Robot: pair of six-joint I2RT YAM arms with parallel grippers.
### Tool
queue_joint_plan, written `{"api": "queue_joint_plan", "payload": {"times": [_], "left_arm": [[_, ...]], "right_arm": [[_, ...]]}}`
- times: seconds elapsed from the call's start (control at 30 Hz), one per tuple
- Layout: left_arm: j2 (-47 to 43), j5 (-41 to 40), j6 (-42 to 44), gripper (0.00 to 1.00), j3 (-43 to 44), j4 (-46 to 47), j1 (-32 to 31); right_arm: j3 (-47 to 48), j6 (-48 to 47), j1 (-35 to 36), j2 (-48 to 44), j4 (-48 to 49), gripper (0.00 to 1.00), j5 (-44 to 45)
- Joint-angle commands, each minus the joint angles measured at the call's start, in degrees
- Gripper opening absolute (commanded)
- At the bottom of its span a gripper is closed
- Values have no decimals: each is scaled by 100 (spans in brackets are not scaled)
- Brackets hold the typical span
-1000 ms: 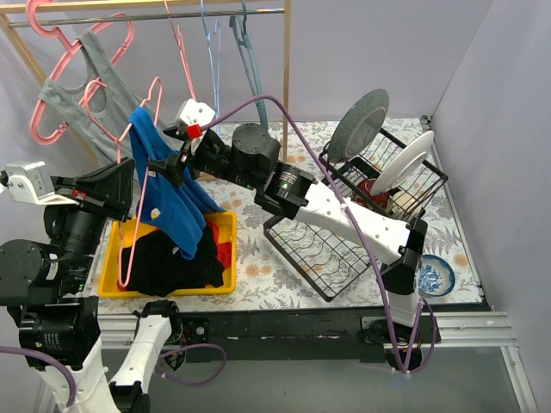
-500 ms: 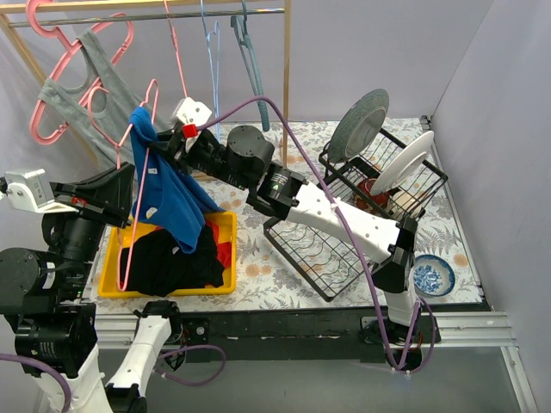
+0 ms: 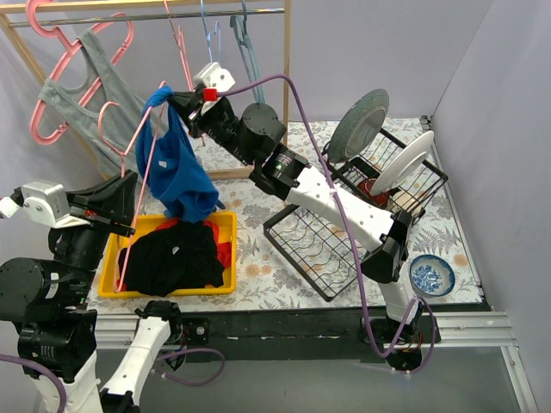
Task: Remove the tank top from the hanger
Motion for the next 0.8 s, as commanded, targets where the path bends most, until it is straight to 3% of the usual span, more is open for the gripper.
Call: {"api": "queue_joint_plan", "payload": {"times": [0.0,0.23,0.33,0.53,0.77], "left_arm": [[-67,211,619,0,146,88,-250],[-234,800,1163,0,244,-175,-408],[-243,677,1444,0,375,-360,-548],[-603,-394,1840,0,306,-290,-759],[62,-1239,1463,0,814,-9,-786]], "right_arm": [[63,114,-196,-188,815,1,180],[142,140,-363,-214,622,1,224],[-104,297,-478,-390,631,1,260],[-131,325,-583,-583,455,1,14],[-244,834,-391,-829,25,1,-1936]]}}
